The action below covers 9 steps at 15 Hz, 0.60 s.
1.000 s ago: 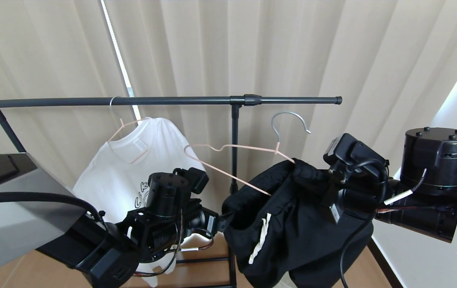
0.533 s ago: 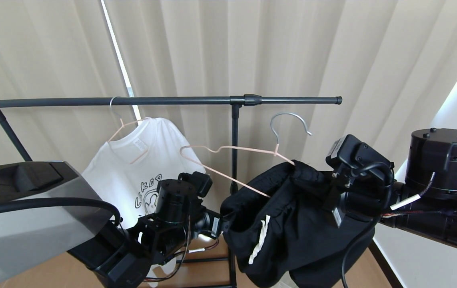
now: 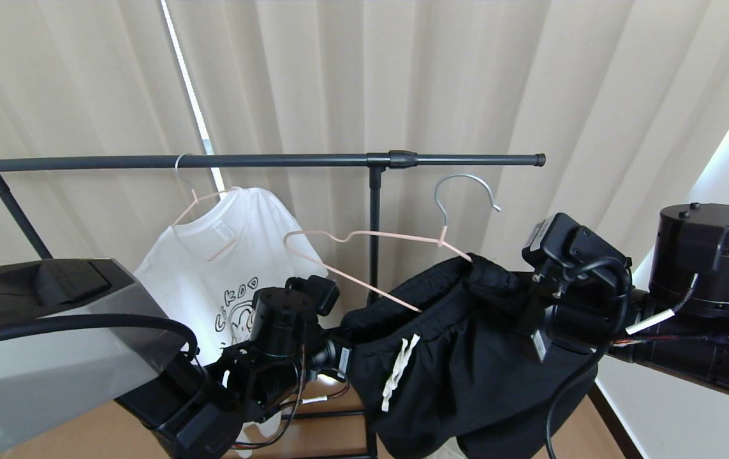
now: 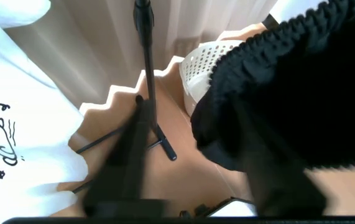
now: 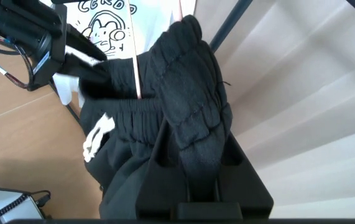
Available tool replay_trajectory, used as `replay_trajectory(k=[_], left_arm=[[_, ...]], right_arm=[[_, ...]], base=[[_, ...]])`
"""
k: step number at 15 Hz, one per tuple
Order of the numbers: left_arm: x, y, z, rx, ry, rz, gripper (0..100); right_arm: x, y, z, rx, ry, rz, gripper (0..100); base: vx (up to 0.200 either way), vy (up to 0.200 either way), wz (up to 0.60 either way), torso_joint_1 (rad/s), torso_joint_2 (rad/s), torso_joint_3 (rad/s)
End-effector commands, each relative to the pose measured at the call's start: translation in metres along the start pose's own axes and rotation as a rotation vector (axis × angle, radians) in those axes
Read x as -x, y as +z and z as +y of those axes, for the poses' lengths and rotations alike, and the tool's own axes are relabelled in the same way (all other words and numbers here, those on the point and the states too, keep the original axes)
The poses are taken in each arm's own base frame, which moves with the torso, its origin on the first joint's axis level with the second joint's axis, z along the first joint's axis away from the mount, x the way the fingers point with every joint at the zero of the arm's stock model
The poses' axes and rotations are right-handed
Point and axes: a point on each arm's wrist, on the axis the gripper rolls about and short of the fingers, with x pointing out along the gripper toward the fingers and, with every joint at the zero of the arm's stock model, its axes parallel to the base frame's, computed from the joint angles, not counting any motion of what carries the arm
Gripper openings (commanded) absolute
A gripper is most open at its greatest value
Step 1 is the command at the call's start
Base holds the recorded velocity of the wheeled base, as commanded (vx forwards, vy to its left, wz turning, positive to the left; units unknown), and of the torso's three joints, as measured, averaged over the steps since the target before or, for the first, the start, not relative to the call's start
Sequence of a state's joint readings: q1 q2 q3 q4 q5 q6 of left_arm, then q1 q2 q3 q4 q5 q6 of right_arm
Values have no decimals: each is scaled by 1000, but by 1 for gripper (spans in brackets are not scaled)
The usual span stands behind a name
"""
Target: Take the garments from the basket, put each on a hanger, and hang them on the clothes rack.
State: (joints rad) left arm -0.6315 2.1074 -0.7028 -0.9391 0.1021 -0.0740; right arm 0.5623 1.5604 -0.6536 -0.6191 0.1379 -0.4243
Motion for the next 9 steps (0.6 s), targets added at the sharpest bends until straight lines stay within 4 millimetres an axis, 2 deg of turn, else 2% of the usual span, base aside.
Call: replay_trajectory(k=[1, 9], left_arm=[[3, 6, 3, 7, 7, -21, 0], [10, 30, 30, 48, 74, -102, 0]], right_arm=[[-3, -2, -2, -4, -2, 8, 0], [-18, -30, -24, -89, 65, 51, 0]], base=[[0, 0, 0, 0, 0, 0], [0, 0, 0, 0, 0, 0]])
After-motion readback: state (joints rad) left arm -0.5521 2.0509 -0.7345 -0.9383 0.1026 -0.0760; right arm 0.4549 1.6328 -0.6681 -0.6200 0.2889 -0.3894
